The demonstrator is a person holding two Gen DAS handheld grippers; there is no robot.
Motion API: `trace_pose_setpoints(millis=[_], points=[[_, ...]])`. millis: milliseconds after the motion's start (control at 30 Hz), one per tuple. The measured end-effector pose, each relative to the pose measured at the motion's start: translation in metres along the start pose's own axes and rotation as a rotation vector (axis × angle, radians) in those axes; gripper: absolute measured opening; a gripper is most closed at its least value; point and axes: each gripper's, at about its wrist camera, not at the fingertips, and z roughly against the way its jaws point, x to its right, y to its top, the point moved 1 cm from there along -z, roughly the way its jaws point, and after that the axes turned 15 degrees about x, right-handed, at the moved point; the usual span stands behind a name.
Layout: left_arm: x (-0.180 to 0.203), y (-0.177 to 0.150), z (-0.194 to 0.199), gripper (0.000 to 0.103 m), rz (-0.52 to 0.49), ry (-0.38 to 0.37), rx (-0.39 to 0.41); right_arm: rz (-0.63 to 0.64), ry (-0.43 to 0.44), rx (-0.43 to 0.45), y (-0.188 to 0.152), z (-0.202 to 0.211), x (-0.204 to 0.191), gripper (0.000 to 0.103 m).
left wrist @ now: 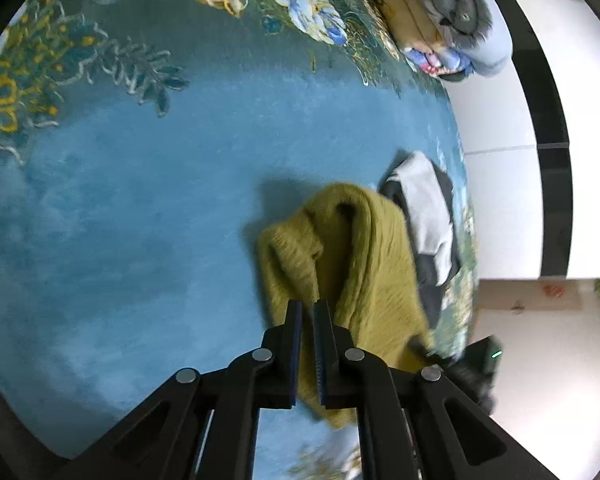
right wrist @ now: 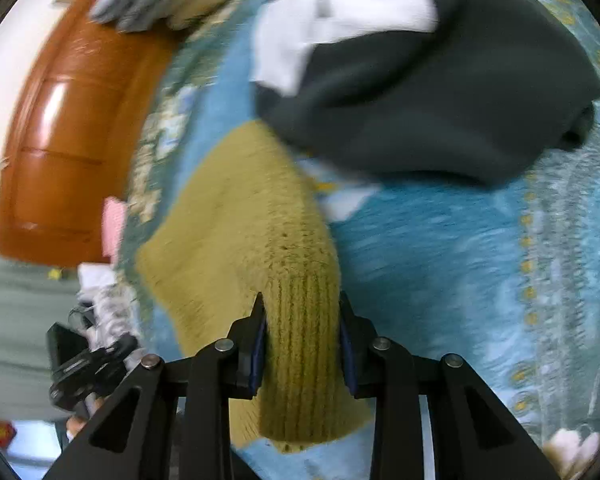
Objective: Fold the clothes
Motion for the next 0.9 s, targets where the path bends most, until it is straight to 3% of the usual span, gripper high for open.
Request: trace_pose_setpoints(millis=[67, 133, 200, 400, 600, 733, 867, 900], points=[[0.005, 0.008, -0.01, 0.013, 0.004, 0.004, -0.001, -0.013, -0.021, -0.002, -0.004, -0.004, 0.006, 0.033], [0.011, 0.018, -0.022, 0.026, -0.001, 0.028, 0.001, 0.0, -0.025, 0.008, -0.007, -0.004, 0.007, 0.036], [0.015, 0.028, -0.034, 0.055, 0.012, 0.039, 0.009, 0.009, -0.024, 0.018, -0.008, 0.001, 0.009, 0.038], [0.02, 0.042, -0.071, 0.068, 0.036, 0.012, -0.032, 0.0, -0.074, 0.088, -0.012, 0.038, 0.013, 0.04], [0.025, 0.052, -0.108, 0.068, 0.051, -0.022, -0.086, -0.031, -0.094, 0.097, -0.033, 0.066, 0.017, 0.04], [0.035, 0.044, -0.113, 0.065, -0.048, 0.01, -0.091, -0.054, -0.114, 0.065, -0.048, 0.067, 0.022, 0.041], [0.042, 0.039, -0.105, 0.025, -0.114, 0.011, -0.069, -0.077, -0.111, 0.045, -0.056, 0.067, 0.025, 0.041], [0.045, 0.039, -0.101, 0.022, -0.126, 0.008, -0.063, -0.076, -0.105, 0.044, -0.057, 0.067, 0.023, 0.041]])
